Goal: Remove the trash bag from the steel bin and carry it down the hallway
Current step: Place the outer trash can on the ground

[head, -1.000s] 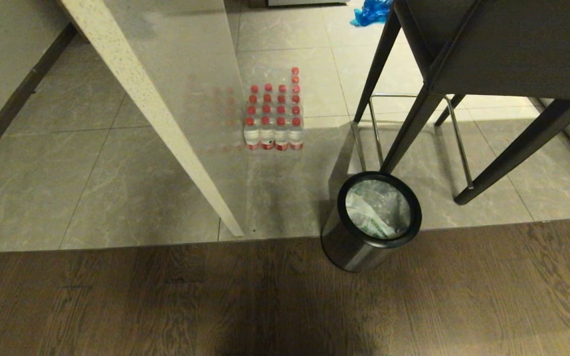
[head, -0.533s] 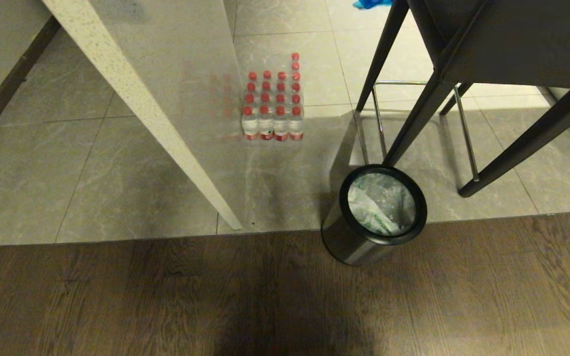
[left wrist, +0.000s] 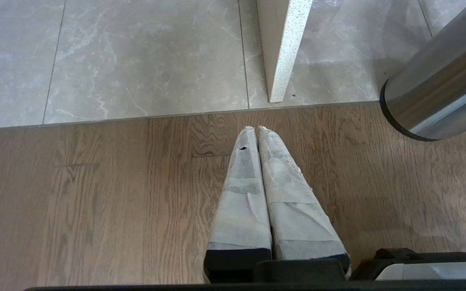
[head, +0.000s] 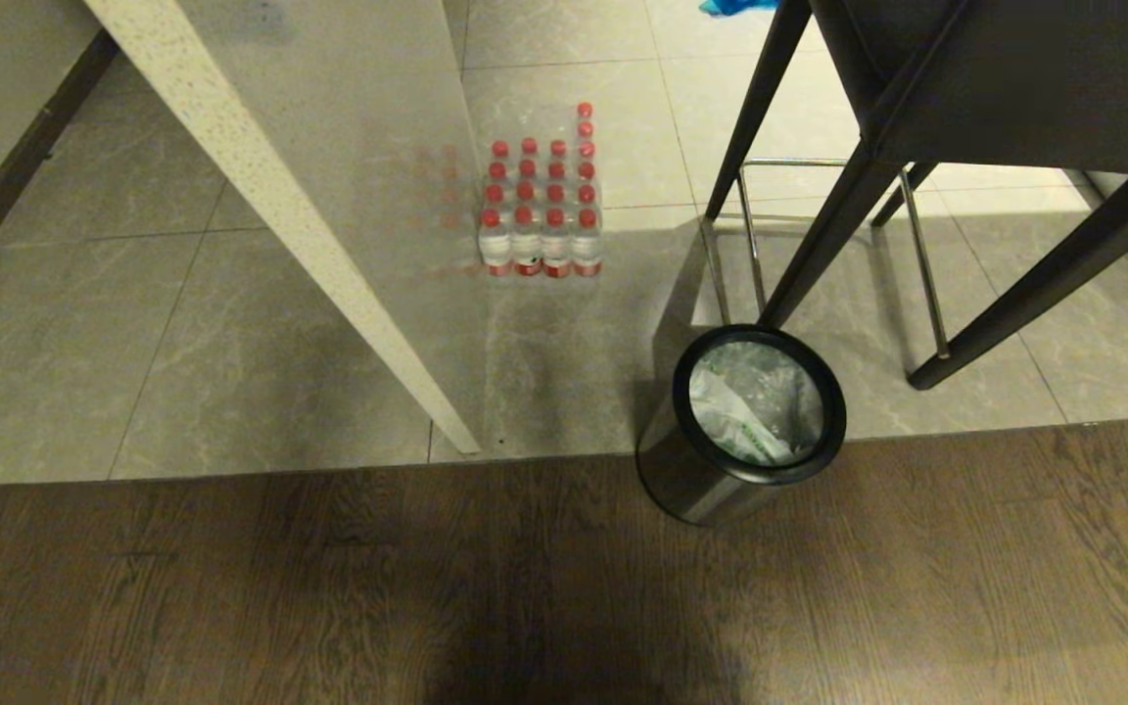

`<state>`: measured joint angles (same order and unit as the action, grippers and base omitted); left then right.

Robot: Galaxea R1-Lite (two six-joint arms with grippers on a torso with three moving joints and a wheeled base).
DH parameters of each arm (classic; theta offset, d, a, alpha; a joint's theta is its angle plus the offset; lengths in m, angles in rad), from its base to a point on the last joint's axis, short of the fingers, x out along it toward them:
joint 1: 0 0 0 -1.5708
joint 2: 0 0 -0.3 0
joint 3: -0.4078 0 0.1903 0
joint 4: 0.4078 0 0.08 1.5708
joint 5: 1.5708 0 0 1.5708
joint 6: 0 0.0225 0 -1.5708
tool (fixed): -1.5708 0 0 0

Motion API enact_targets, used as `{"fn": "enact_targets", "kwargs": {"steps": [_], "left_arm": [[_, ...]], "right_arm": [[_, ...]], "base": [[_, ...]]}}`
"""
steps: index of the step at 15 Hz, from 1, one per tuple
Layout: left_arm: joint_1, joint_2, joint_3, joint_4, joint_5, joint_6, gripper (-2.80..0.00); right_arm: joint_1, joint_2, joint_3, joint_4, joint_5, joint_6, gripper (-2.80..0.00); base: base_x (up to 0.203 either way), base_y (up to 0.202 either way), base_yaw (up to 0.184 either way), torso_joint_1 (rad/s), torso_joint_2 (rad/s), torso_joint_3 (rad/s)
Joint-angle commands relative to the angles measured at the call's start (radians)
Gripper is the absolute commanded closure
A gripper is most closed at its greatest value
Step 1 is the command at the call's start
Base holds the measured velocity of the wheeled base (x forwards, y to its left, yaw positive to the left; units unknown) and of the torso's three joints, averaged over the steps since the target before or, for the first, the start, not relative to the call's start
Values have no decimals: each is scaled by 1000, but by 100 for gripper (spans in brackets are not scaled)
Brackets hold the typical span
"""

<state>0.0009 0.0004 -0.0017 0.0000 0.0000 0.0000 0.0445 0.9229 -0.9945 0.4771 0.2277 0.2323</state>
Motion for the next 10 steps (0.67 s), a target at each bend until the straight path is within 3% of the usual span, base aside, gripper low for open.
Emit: {"fn": "enact_targets", "kwargs": {"steps": [1,2,3,4,6,8,10], "left_arm": [[0,0,0,0,0,0,0],[1,0,0,0,0,-2,0],[-1,0,0,0,0,-1,0],[1,0,0,0,0,0,0],[1,0,0,0,0,-1,0],[0,0,0,0,0,-1,0],[0,0,0,0,0,-1,0]], "right_arm": [[17,305,-90,28,31,8,0],[29,386,-120,36,76,16,0],[36,457,-144,36,147,35,-280],[41,518,-156,34,204,60,-280],[41,638,-165,26,216,65,-280],[36,753,-166,-23,138,17,-280],[30,863,-158,-101,-6,-76,-280]], "base": [[0,0,0,0,0,0],[0,0,0,0,0,0],[0,0,0,0,0,0],[0,0,0,0,0,0],[0,0,0,0,0,0],[0,0,0,0,0,0],[0,0,0,0,0,0]]}}
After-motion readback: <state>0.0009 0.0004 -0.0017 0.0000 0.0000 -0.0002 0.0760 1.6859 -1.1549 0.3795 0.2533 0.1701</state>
